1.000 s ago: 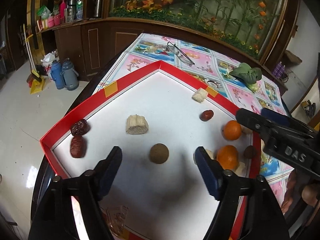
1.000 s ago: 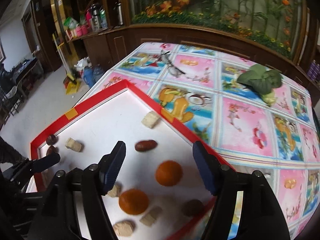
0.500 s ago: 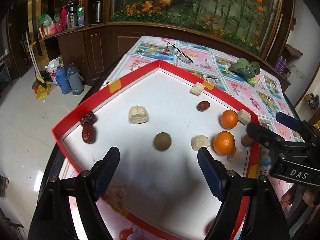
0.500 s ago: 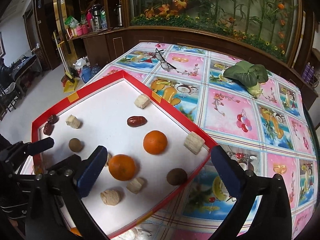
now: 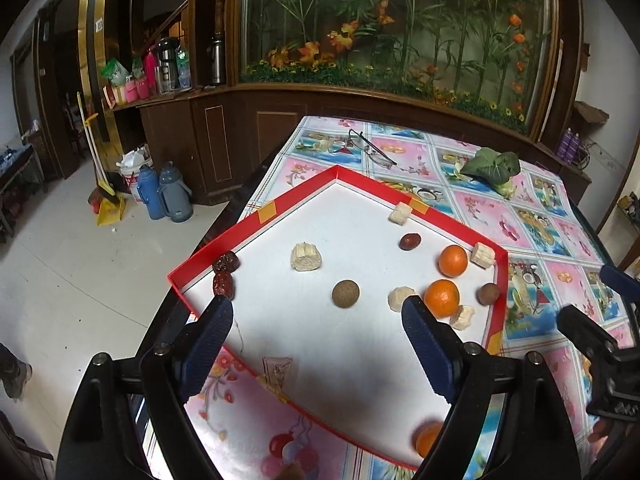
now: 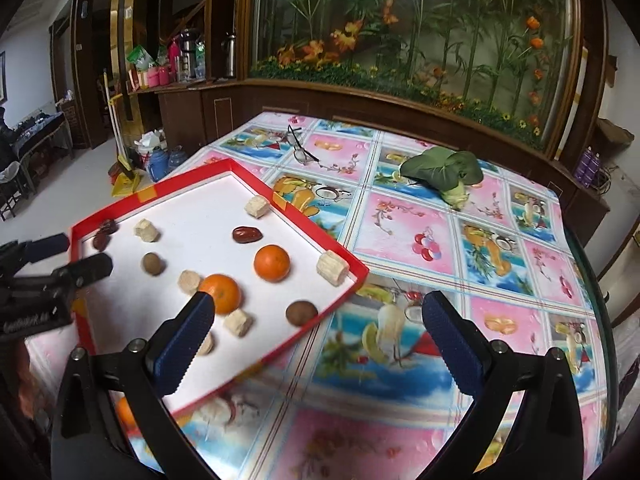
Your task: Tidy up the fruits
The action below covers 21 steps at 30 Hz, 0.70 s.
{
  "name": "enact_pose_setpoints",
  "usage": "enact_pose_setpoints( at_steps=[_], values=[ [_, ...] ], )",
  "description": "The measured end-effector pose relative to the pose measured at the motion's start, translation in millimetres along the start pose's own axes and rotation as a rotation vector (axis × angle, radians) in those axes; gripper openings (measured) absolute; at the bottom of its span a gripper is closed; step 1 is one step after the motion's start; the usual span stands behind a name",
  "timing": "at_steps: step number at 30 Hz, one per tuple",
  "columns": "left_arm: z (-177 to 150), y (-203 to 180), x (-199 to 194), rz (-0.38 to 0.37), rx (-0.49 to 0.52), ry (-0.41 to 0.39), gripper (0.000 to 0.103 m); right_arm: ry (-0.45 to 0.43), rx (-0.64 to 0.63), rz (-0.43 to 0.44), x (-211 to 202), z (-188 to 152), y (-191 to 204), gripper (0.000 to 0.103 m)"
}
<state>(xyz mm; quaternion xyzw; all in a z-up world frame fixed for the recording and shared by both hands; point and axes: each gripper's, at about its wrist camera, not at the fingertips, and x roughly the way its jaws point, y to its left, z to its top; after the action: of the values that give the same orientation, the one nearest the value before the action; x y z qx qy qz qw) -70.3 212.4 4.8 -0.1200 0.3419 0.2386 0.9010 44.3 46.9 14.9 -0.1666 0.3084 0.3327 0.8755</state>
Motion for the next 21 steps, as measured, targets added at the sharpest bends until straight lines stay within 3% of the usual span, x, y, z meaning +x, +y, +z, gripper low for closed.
enact_pose_setpoints(
  at_steps=[7, 21],
  values=[
    [-10, -14, -8, 0.061, 0.059, 0.026, 0.086, -0.038, 0.008, 0.025, -37, -19, -3, 0.103],
    [-23, -20, -30, 0.044, 0.063, 0.025, 0.088, -0.07, -0.035, 0.057, -77, -41, 1, 0.103]
  ],
)
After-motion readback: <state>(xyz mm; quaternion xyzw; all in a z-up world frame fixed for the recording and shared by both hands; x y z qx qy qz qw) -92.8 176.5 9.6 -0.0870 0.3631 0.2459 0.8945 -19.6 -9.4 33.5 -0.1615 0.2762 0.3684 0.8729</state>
